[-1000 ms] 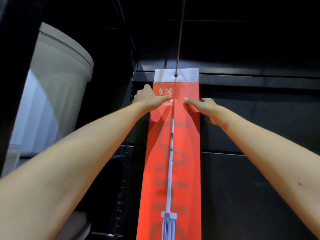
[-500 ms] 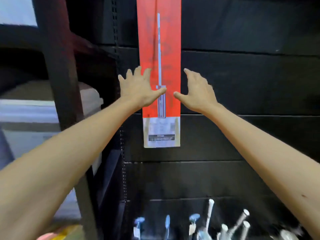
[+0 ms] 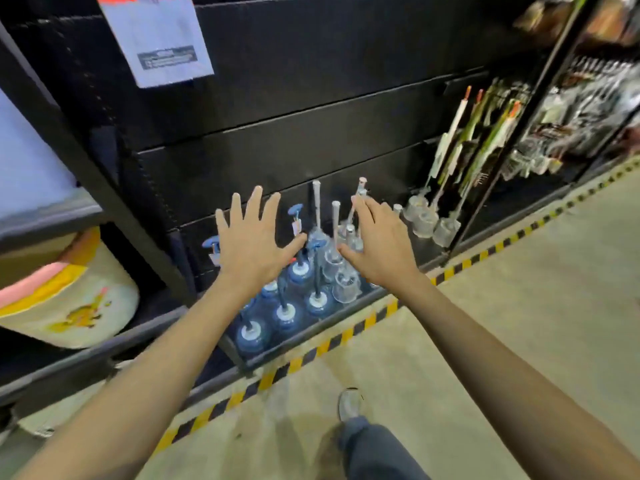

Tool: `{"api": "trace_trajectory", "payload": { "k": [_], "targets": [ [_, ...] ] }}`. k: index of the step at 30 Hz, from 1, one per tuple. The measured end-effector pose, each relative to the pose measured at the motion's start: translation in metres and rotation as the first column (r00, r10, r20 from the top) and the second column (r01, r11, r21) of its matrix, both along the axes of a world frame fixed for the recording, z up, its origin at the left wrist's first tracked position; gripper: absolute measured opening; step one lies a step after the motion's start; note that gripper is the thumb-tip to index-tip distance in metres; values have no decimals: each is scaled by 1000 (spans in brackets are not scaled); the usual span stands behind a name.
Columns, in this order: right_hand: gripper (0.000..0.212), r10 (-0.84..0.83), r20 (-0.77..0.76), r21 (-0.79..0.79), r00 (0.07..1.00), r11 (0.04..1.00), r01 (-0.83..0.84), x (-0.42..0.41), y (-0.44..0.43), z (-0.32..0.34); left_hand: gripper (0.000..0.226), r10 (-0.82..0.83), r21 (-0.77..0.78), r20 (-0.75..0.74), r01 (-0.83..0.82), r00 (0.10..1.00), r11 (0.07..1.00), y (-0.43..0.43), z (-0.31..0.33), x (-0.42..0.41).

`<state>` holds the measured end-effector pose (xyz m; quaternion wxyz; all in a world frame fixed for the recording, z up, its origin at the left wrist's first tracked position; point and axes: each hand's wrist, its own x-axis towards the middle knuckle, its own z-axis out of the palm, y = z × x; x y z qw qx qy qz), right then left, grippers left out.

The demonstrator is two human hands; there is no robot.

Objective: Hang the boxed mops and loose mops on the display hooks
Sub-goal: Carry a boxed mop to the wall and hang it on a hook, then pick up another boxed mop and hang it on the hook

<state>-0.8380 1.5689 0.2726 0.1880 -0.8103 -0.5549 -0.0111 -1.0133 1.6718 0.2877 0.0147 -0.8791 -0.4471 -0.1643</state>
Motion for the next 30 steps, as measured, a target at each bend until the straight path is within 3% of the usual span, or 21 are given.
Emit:
{"api": "trace_trajectory", "payload": {
  "k": [6,9,17,24,30],
  "targets": [
    [76,-242,-50,-114,969,965,235,20,-148,-40,77,-226,-98,-85,217,970,971,-98,-48,25],
    [76,-346,-52,-118,937,934,338,33,-219,-50,87,-312,-137,-121,296,942,945,-144,-56,51],
    [75,-580,-47,-134,813,810,571,78,-437,-64,75,-556,-139,-106,541,824,829,-314,-70,158],
    [73,-767,-67,-181,638,638,749,100,-641,-72,70,-756,-226,-80,727,650,648,-504,-93,239],
    [71,-902,-88,-152,422,431,889,118,-767,-76,90,-898,-233,-105,868,427,439,-620,-89,317]
  ]
}}
